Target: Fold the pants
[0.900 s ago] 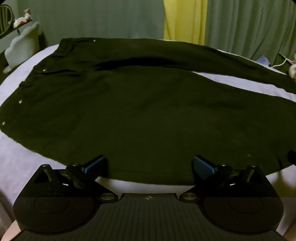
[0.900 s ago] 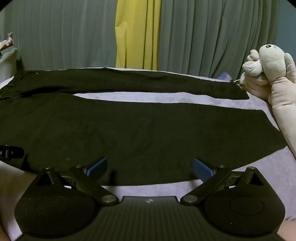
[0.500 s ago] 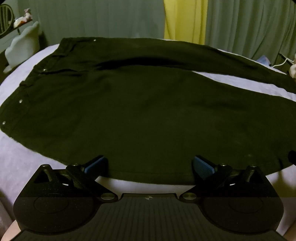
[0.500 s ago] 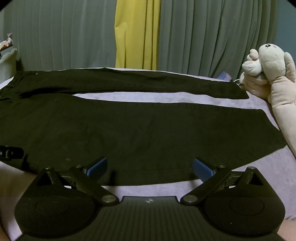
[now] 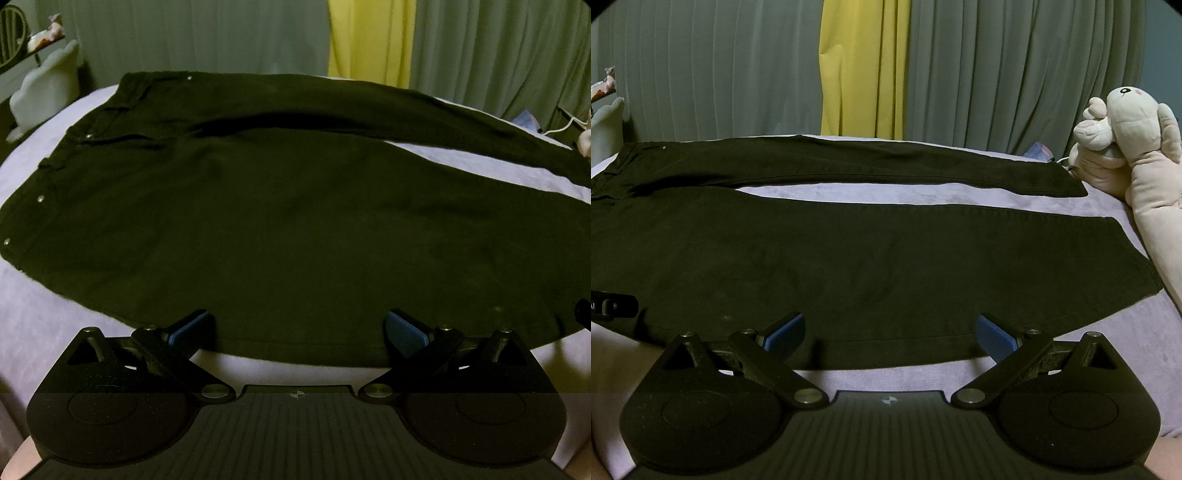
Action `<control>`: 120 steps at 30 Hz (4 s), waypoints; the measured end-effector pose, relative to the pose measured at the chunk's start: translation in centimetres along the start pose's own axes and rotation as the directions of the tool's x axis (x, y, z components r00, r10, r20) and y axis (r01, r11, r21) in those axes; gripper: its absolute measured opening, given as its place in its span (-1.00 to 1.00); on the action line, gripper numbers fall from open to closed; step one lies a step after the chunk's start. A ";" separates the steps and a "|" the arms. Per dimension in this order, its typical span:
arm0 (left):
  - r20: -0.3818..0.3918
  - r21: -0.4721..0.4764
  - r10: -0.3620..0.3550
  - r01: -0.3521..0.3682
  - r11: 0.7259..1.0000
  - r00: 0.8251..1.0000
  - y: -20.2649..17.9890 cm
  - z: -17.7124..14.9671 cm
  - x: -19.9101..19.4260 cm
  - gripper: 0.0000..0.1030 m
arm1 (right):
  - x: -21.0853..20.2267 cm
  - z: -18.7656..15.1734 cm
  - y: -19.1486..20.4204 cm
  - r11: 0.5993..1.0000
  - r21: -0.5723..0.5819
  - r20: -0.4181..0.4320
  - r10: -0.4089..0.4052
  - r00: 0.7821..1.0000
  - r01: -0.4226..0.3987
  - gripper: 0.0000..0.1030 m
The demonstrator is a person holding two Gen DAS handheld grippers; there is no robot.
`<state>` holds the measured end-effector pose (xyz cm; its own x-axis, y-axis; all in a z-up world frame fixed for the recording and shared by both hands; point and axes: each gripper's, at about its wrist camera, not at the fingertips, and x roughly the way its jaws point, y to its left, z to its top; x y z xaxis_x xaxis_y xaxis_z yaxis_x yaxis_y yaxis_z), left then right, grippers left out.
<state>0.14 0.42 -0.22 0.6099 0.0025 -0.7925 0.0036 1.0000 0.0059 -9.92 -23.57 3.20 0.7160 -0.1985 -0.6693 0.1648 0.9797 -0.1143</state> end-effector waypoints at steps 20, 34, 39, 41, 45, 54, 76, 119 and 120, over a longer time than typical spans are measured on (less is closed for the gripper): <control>-0.001 -0.009 -0.005 0.005 1.000 1.000 0.3 0.0 0.2 1.00 | 0.0 0.0 0.0 1.000 0.002 0.000 0.001 1.000 -0.001 0.92; -0.003 -0.010 -0.006 0.006 1.000 1.000 0.3 0.0 0.2 1.00 | 0.1 0.0 -0.1 1.000 0.002 -0.001 0.001 1.000 -0.001 0.92; -0.002 -0.010 -0.006 0.006 1.000 1.000 0.3 0.0 0.2 1.00 | 0.0 0.0 -0.1 1.000 0.001 -0.001 -0.001 1.000 0.001 0.92; -0.003 -0.013 -0.006 0.006 1.000 1.000 0.4 0.0 0.2 1.00 | 0.0 0.0 -0.1 1.000 -0.001 -0.002 -0.001 1.000 0.001 0.92; -0.003 -0.012 -0.006 0.006 1.000 1.000 0.4 0.0 0.2 1.00 | 0.1 -0.1 0.0 1.000 0.000 -0.002 -0.002 1.000 0.002 0.92; -0.003 -0.012 -0.006 0.006 1.000 1.000 0.4 0.0 0.2 1.00 | 0.1 -0.1 0.0 1.000 0.000 -0.002 -0.002 1.000 0.002 0.92; -0.004 -0.013 -0.007 0.007 1.000 1.000 0.4 0.1 0.2 1.00 | 0.1 -0.1 0.0 1.000 0.001 -0.002 -0.001 1.000 0.001 0.92; 0.036 0.052 -0.005 0.003 0.999 0.999 -0.2 1.4 -0.1 1.00 | 0.3 0.3 -0.7 0.997 0.069 -0.019 0.044 0.999 -0.042 0.92; 0.038 0.050 -0.007 0.005 0.999 0.999 -0.2 1.6 -0.1 1.00 | 0.4 0.5 -0.8 0.996 0.077 -0.021 0.047 0.999 -0.045 0.92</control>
<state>1.31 0.22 0.81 0.6394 -0.0047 -0.7689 0.0466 0.9984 0.0326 -9.45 -24.49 3.39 0.7085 -0.1520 -0.6891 0.1844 0.9825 -0.0271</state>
